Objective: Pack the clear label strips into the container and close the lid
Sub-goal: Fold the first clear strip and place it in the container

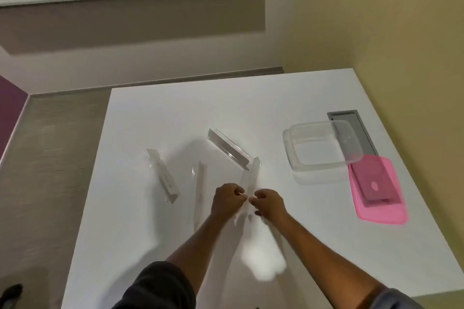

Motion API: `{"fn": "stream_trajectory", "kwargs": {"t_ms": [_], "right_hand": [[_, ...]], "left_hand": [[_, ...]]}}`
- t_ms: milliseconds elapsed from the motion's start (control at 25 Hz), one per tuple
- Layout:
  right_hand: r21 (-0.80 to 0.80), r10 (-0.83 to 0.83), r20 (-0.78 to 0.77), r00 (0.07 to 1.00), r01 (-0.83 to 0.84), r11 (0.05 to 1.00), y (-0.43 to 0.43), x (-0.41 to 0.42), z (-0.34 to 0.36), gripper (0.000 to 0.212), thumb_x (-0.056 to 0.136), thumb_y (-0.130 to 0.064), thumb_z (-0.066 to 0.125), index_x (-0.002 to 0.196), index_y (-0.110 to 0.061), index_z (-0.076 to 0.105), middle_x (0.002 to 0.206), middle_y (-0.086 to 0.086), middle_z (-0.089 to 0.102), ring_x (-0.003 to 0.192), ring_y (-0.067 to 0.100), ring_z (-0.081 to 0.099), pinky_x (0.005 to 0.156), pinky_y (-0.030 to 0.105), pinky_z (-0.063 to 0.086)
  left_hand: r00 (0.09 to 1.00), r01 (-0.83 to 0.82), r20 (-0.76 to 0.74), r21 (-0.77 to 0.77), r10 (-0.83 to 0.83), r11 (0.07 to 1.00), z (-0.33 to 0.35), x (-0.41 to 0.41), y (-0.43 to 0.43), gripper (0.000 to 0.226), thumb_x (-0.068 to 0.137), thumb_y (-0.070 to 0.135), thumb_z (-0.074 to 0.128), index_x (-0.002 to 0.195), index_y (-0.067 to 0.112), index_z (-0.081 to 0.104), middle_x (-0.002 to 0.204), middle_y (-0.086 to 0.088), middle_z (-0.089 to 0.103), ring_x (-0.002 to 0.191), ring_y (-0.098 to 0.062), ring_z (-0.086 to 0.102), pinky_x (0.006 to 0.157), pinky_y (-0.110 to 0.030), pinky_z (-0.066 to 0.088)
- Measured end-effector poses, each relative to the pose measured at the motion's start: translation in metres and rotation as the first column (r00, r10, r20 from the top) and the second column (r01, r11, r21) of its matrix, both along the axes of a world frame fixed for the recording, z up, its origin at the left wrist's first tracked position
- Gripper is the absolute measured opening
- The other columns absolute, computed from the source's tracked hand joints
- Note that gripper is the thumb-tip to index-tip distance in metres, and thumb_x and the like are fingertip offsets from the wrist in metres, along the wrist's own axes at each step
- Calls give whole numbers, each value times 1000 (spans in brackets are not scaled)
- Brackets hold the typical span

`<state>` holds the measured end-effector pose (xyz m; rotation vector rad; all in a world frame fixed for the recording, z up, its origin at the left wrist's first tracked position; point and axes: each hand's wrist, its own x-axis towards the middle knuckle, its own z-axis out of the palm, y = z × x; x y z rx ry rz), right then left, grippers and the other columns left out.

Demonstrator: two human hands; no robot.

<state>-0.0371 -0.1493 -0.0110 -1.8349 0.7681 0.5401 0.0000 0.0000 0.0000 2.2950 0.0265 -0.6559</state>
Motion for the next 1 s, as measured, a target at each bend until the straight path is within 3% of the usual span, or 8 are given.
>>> {"fn": "stream_trajectory", "kwargs": {"t_ms": [80,200,320,440,560,680,840,1000], "right_hand": [[39,-45,-45,998,47,998,0,1,-4,24,91,-22,81,105,-7,70,100,9,67,80,21,66,78,39,67],[109,-63,-44,997,68,992,-3,-5,-13,19,89,-16,79,83,-11,61,86,9,56,76,21,57,73,35,63],[140,-71,-32,997,75,987,-10,-6,-15,29,89,-15,77,75,-15,51,83,6,51,73,21,53,64,27,57],[168,-56,-11,998,57,984,-12,-7,-17,25,89,-12,74,80,-14,51,83,10,45,75,23,48,67,30,56],[185,-57,6,998,55,981,-14,-10,-19,19,90,-10,74,83,-8,57,83,10,52,76,23,54,73,33,60],[200,-81,-15,997,82,976,-18,-12,-18,16,91,-12,75,101,-2,69,98,7,70,89,27,70,78,36,63],[198,-93,-12,996,93,976,-21,-14,-13,17,91,-13,74,108,-13,69,106,8,75,102,33,75,78,36,65],[150,-133,-10,991,133,980,-23,-15,-10,22,88,-13,79,107,-13,68,98,8,77,86,27,75,74,36,65]], "left_hand": [[999,-10,-30,14,11,1000,-8,1,-8,30,95,21,75,122,8,79,118,-7,80,111,-21,75,104,-37,59],[999,-12,-38,59,14,998,-18,-1,-14,31,97,11,70,126,5,77,122,-10,79,114,-24,75,106,-35,59],[1000,-13,-13,66,14,998,-23,1,-17,26,98,9,69,122,3,78,116,-12,80,109,-24,76,99,-30,58],[1000,-5,-4,85,6,996,-27,1,-17,21,98,8,68,116,1,79,110,-14,80,97,-20,73,90,-24,55],[1000,7,-1,87,-7,996,-27,2,-17,18,100,9,68,111,0,79,108,-18,80,91,-18,70,89,-23,55],[1000,15,-10,60,-15,998,-23,2,-14,20,101,12,71,116,2,78,114,-14,79,106,-25,76,101,-34,62],[999,15,-32,17,-15,1000,-17,2,-10,16,99,12,73,111,4,80,119,-11,80,107,-28,77,89,-26,60],[989,-105,-112,-84,95,991,-10,1,-10,10,98,10,74,104,3,79,117,-7,80,87,-17,77,76,-20,62]]}}
